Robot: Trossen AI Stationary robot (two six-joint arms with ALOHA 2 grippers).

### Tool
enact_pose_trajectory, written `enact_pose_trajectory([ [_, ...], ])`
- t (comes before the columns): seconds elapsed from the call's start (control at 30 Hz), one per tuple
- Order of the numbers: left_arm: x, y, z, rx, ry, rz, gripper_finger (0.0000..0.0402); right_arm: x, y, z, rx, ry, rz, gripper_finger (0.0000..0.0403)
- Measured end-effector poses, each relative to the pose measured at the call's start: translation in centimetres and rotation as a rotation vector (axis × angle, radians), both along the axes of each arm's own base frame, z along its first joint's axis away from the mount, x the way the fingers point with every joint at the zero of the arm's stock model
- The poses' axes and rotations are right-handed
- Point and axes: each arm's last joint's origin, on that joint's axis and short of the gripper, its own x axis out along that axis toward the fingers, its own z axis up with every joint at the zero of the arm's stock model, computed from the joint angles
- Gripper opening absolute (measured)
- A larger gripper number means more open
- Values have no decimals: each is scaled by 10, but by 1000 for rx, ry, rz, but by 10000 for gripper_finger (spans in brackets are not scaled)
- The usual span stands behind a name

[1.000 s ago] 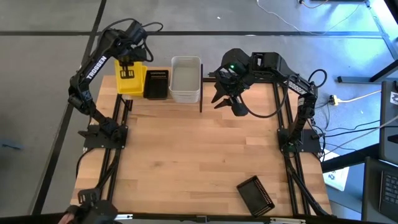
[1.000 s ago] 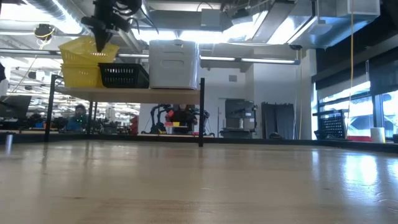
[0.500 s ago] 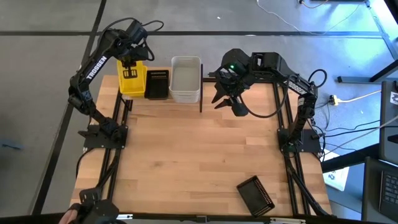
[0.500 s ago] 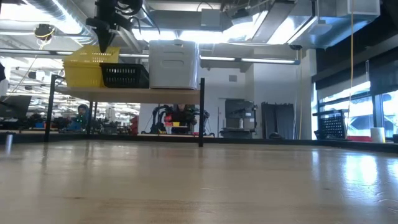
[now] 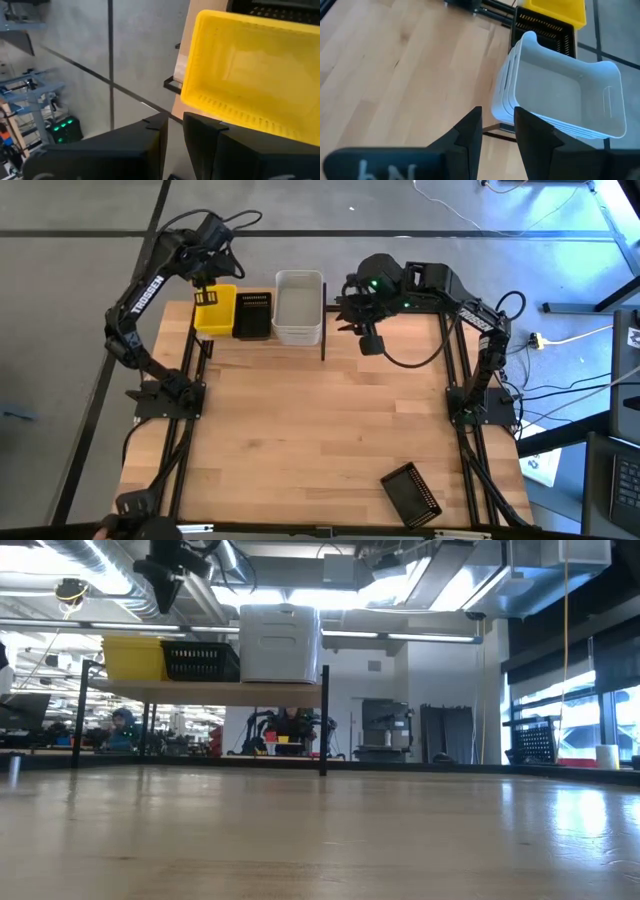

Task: Stack baskets on shelf by color
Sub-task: Stack the black bin on top of the other black bin on the shelf

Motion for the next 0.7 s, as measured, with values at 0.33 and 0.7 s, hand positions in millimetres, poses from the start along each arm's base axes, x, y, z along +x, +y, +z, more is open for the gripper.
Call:
enact_pose_trajectory([
  [0.33, -7, -38, 23, 100, -282, 110, 53, -5, -2, 0, -13, 26, -17, 112],
  [0.7, -9, -109, 48, -114, -769, -119, 53, -37, 33, -3, 176, 202, 66, 112],
])
